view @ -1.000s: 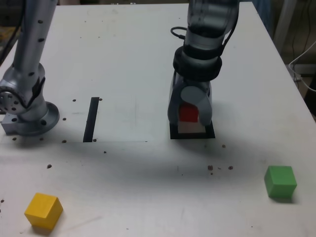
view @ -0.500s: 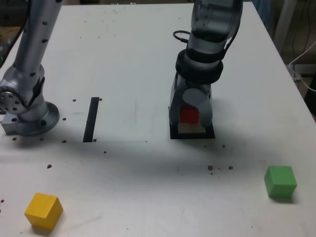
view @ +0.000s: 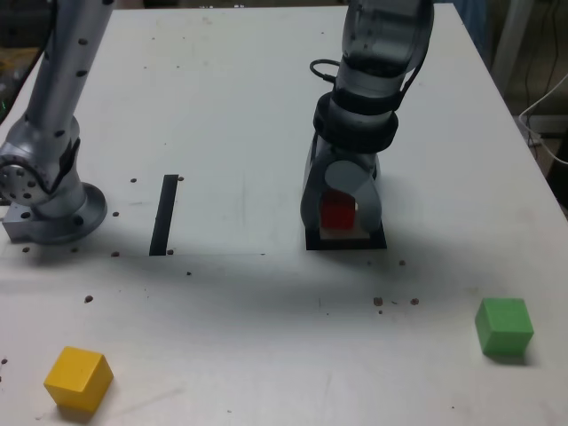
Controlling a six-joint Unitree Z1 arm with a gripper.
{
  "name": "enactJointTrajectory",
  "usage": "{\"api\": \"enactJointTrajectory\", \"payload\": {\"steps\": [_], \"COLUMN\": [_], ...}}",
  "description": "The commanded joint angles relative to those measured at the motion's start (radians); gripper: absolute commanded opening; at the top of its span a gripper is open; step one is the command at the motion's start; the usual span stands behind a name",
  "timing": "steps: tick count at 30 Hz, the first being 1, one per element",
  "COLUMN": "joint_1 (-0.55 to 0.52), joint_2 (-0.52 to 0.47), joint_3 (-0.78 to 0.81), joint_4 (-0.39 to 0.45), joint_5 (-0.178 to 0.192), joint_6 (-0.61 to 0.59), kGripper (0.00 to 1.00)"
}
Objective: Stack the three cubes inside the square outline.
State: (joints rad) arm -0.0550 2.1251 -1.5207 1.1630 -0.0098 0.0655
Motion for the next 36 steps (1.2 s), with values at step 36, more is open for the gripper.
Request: {"api": "enactJointTrajectory", "payload": {"steps": [36], "joint_1": [-0.269], "joint_2": [-0.383], "joint_3": [0.115], "joint_4": [0.203], "joint_5": [0.052], "joint_6": [-0.11], "kGripper": [0.99]}}
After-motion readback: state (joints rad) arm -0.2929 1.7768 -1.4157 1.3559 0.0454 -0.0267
